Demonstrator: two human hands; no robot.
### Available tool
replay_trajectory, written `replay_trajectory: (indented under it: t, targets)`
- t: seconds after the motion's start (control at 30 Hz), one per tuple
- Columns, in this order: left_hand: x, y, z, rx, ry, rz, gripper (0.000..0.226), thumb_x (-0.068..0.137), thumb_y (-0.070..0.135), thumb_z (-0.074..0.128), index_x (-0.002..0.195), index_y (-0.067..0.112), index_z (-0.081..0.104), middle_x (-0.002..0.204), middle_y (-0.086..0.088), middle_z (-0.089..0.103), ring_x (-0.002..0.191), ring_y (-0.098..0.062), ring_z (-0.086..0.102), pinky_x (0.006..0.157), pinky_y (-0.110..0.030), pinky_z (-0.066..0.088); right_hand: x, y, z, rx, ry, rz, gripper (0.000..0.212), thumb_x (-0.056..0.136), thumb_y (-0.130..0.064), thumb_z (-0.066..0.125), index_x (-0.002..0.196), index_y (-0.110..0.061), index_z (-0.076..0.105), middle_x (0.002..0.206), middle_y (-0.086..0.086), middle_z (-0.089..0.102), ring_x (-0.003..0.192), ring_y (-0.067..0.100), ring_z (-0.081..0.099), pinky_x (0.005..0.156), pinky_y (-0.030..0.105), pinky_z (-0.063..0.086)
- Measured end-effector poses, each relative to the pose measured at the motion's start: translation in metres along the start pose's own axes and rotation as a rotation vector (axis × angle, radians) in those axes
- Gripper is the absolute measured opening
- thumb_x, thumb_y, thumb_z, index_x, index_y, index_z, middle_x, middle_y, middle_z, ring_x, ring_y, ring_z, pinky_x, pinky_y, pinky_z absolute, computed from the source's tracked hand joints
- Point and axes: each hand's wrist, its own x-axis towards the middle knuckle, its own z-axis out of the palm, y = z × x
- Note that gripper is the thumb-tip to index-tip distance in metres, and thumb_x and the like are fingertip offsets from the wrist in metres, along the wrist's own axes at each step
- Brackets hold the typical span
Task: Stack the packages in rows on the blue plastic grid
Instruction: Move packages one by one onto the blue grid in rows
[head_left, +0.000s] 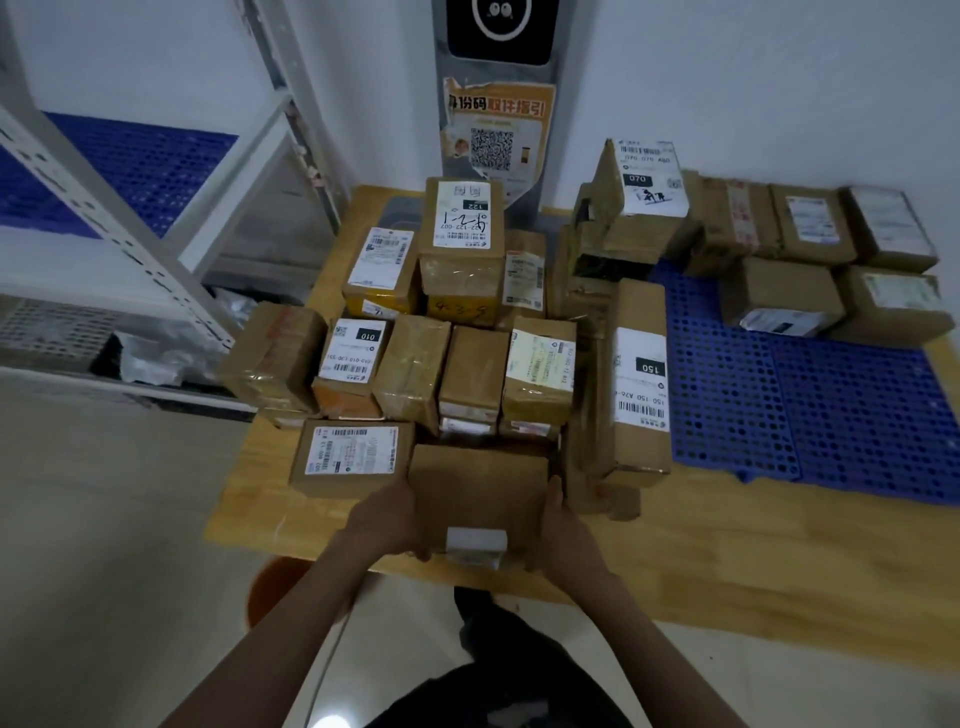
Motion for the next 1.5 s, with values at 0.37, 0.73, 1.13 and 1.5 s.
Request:
replay_trajectory:
  t: [0.37, 0.73, 1.13, 1.5]
  targets:
    - [-0.081, -0.013, 0.05, 0.02, 0.065, 0.027, 0.085, 0.053, 0.05, 0.086, 0.118, 0.016, 0.042, 0.112, -0.002, 0.056, 0.101, -0.022, 0.057, 0.072, -0.029, 0.046, -0.078, 0.044, 0.027, 0.155, 0.043, -0.114, 0.115, 0.066, -0.019, 0.083, 0.154, -0.014, 0.009, 0.141, 0.013, 0.044, 0.126, 0.032, 0.047, 0.095, 0.038, 0.047]
    - [-0.136, 0.075, 0.087, 0.087, -0.053, 0.213, 0.075, 0.054, 0.045, 0.084, 0.112, 0.02, 0.044, 0.092, 0.008, 0.049, 0.082, -0.011, 0.05, 0.055, -0.025, 0.038, -0.161, 0.146, 0.03, 0.341, 0.116, 0.048, 0.096, 0.064, -0.013, 0.086, 0.145, -0.012, 0.033, 0.133, 0.012, 0.05, 0.119, 0.03, 0.051, 0.089, 0.04, 0.052]
    - [-0.136, 0.239, 0.104, 0.221, -0.05, 0.363, 0.075, 0.057, 0.045, 0.085, 0.114, 0.016, 0.045, 0.102, 0.0, 0.053, 0.09, -0.019, 0.055, 0.067, -0.032, 0.049, -0.189, 0.279, -0.034, 0.42, 0.258, 0.099, 0.1, 0.066, -0.017, 0.084, 0.149, -0.017, 0.028, 0.127, 0.013, 0.054, 0.11, 0.032, 0.055, 0.08, 0.041, 0.053]
    - [-0.123, 0.375, 0.114, 0.211, 0.003, 0.343, 0.069, 0.061, 0.048, 0.084, 0.102, 0.017, 0.039, 0.089, 0.004, 0.044, 0.083, -0.016, 0.049, 0.057, -0.029, 0.038, -0.159, 0.392, -0.123, 0.388, 0.317, -0.005, 0.087, 0.062, -0.013, 0.086, 0.139, -0.013, 0.045, 0.094, -0.011, 0.052, 0.085, 0.012, 0.053, 0.053, 0.016, 0.039]
